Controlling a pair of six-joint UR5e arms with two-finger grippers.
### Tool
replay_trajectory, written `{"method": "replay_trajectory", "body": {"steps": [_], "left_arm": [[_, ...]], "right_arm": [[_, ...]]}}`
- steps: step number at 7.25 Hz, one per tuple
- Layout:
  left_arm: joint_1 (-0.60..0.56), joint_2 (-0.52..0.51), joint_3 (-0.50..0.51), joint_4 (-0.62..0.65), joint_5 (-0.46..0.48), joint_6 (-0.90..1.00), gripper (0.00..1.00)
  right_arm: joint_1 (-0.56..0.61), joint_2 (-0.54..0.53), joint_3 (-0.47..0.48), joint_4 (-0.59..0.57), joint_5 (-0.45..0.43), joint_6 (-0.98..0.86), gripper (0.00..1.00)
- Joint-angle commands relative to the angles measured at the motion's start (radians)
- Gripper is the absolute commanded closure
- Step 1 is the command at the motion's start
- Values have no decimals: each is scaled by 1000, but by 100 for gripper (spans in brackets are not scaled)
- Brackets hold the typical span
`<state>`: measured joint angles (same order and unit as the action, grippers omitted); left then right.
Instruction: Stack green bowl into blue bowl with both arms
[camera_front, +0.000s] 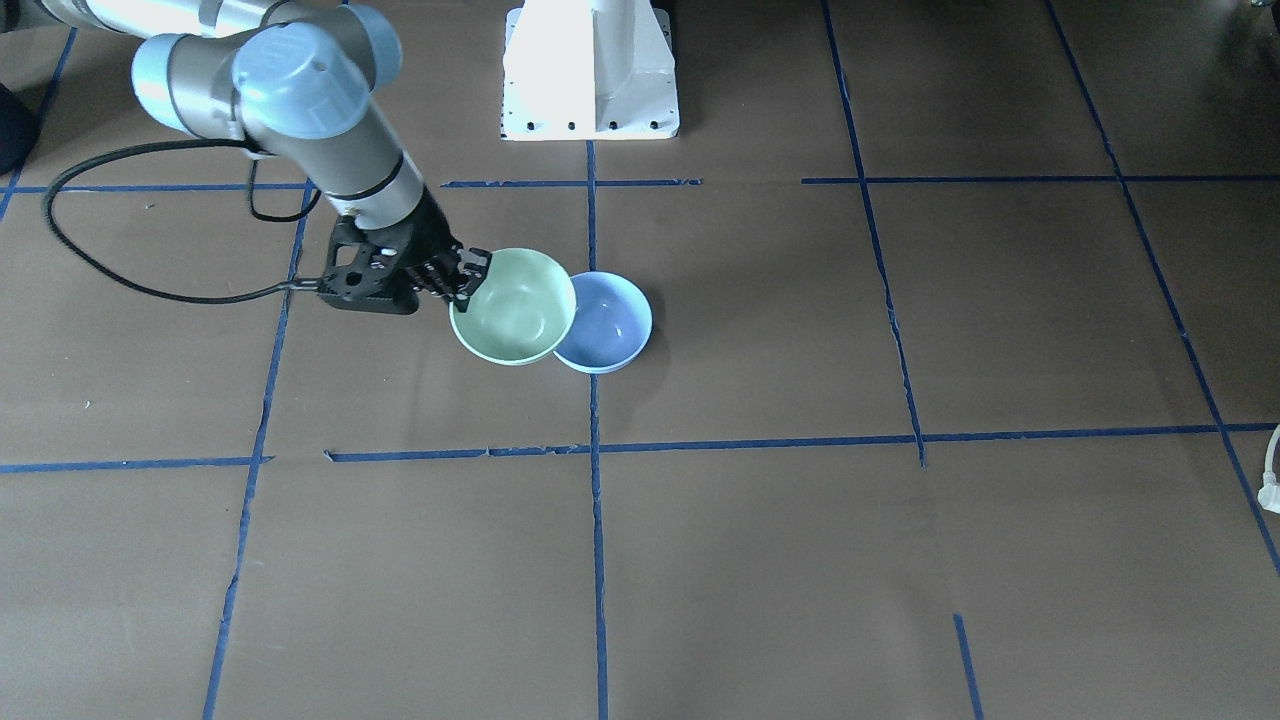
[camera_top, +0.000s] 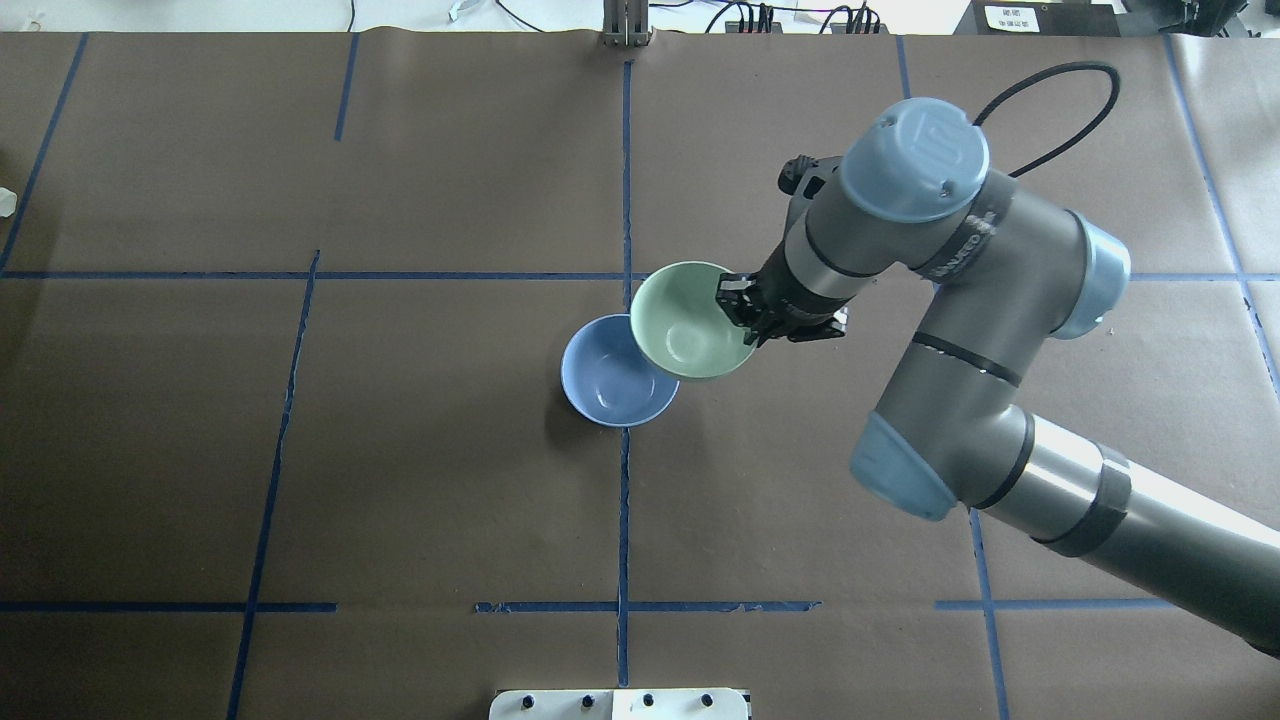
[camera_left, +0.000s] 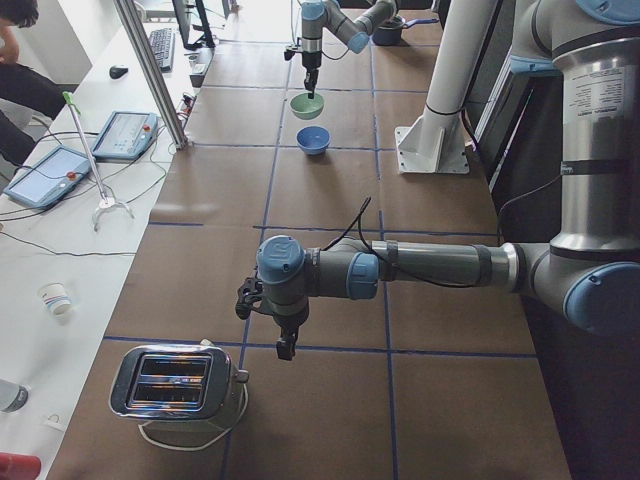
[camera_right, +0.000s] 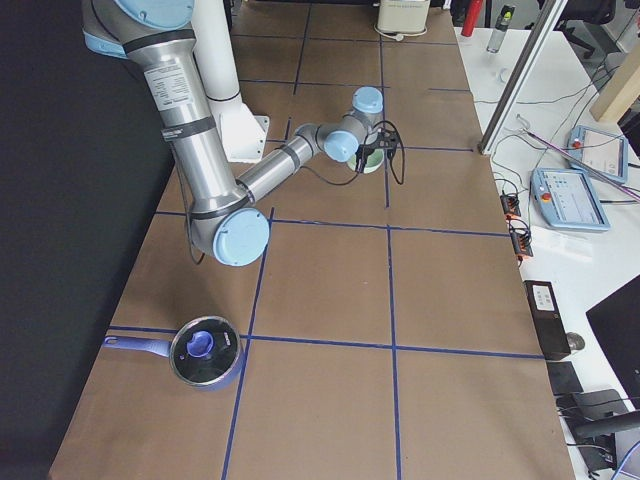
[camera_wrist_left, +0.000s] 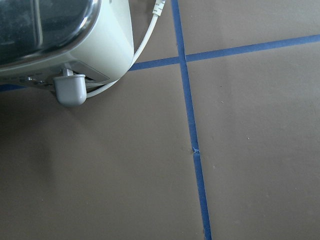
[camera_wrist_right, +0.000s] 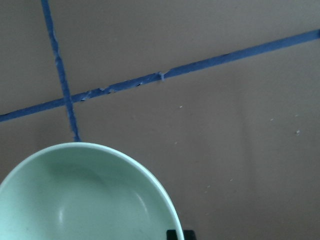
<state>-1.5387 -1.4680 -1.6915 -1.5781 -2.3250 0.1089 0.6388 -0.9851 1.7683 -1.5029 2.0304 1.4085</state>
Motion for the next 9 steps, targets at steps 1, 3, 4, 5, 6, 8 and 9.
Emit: {"method": "replay_trajectory", "body": {"steps": [1,3,4,5,6,8,9], "left_arm": [[0,0,0,0,-1,0,0],[0,0,-2,0,-1,0,0],[0,0,-2,1,-1,0,0],[-1,0,-2,1,-1,0,0],[-1,0,-1,1,-1,-2,0],[0,0,1,1,-1,0,0],[0,0,1,0,-1,0,0]], "right_arm": [[-83,63,-50,-10,-88,88,96],[-93,66,-79,0,-105,107,96],[-102,72,-81,-2,-116,121,95],[-120,72,-82,1,-133,128,88],[-132,74,-84,1,-159,165,87],[-137,74,-89,0,-170,171,86],[-140,91,-105,0,-191,171,79]]}}
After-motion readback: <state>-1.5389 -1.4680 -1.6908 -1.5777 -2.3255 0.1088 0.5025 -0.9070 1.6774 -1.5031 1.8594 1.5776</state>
